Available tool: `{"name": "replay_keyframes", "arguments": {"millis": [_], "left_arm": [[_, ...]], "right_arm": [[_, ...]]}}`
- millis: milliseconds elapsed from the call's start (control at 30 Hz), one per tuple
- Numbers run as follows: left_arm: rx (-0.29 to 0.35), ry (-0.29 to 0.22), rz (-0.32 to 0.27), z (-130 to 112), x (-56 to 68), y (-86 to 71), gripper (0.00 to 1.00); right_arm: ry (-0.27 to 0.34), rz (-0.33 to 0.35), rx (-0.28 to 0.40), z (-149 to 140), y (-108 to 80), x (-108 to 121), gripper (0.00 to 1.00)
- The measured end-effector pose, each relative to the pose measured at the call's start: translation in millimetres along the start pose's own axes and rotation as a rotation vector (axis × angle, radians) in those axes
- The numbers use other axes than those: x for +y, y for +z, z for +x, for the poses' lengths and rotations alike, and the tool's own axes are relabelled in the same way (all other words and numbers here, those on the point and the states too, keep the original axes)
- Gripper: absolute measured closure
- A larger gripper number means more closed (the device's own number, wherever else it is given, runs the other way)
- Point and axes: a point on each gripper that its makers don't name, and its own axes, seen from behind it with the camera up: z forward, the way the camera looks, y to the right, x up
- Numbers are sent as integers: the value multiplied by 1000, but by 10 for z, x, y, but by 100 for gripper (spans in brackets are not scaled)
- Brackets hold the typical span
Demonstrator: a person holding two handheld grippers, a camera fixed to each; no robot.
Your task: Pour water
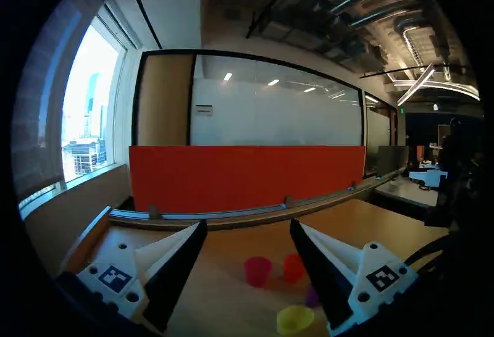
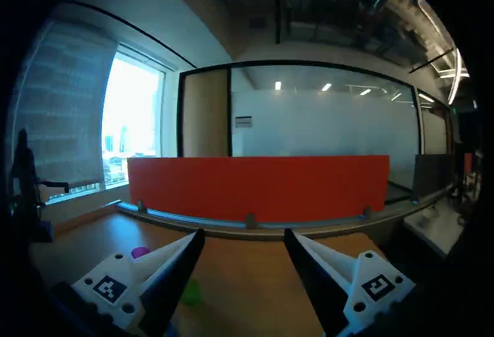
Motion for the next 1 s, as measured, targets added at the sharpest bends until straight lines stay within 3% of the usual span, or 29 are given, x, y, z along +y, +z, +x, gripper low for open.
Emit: {"name": "replay_keyframes", "arguments": {"millis": [267,500,700,1000], "left_arm": [[-3,-48,-216,85,384,7,0],[2,-84,-347,177,621,5,1],[3,-70,-392,202,684,31,1],[-22,-22,-424,141,715,42,1]], "right_arm": [[-12,188,-20,68,-35,-328,1],[-47,291,-20,98,-34,-554,1],[-46,370,-29,84,-58,-743,1],[-87,424,-74,-77,-58,-868,1]]}}
